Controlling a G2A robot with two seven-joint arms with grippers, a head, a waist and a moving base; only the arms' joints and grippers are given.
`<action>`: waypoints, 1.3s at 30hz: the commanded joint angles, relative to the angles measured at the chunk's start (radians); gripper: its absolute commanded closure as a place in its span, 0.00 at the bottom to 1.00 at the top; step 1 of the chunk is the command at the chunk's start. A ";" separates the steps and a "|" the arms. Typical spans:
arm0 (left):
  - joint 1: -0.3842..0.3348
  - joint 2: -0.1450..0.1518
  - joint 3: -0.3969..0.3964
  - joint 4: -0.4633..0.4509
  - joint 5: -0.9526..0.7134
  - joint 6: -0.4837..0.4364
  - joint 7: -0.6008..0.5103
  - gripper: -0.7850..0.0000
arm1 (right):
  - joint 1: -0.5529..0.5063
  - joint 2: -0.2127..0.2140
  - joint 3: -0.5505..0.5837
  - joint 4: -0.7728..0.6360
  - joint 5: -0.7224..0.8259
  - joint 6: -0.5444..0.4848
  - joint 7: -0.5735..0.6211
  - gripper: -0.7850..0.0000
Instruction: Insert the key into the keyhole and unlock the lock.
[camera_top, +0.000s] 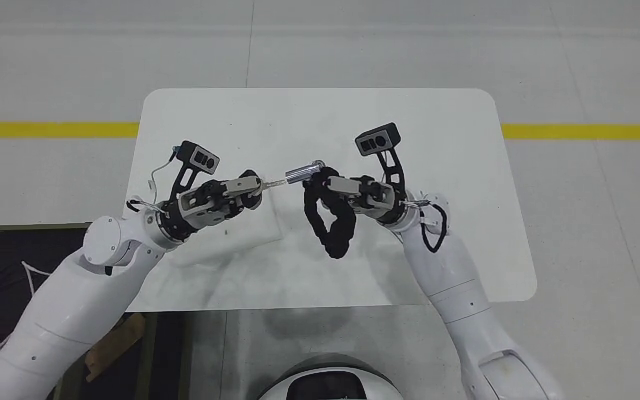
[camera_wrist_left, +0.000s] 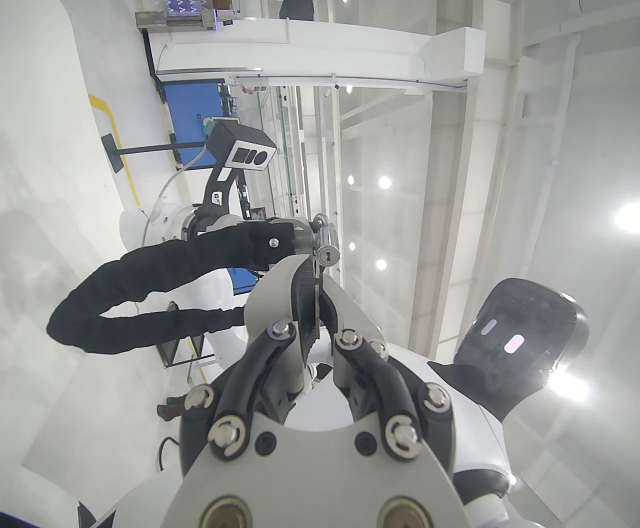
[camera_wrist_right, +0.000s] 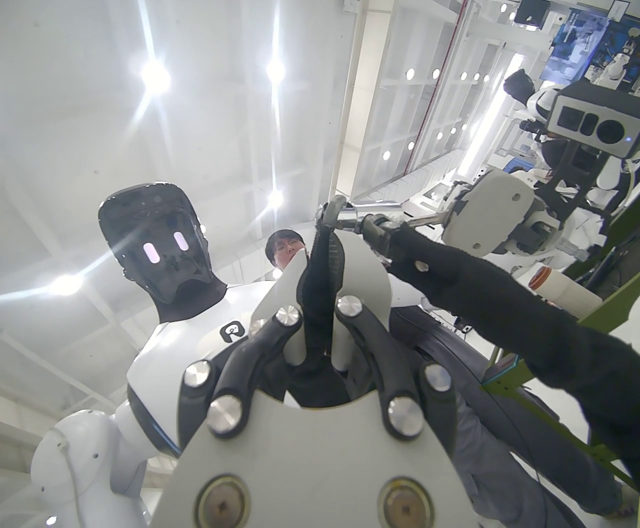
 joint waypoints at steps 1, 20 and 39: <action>0.004 -0.007 -0.012 -0.002 -0.001 0.007 -0.006 1.00 | 0.001 -0.001 0.000 0.003 -0.004 0.001 0.001 1.00; 0.034 -0.078 -0.093 -0.001 0.045 0.083 -0.049 1.00 | 0.001 -0.008 0.009 0.010 -0.018 0.013 0.013 1.00; 0.048 -0.137 -0.150 0.001 0.095 0.139 -0.096 1.00 | -0.016 -0.011 0.017 -0.007 -0.038 0.027 0.027 1.00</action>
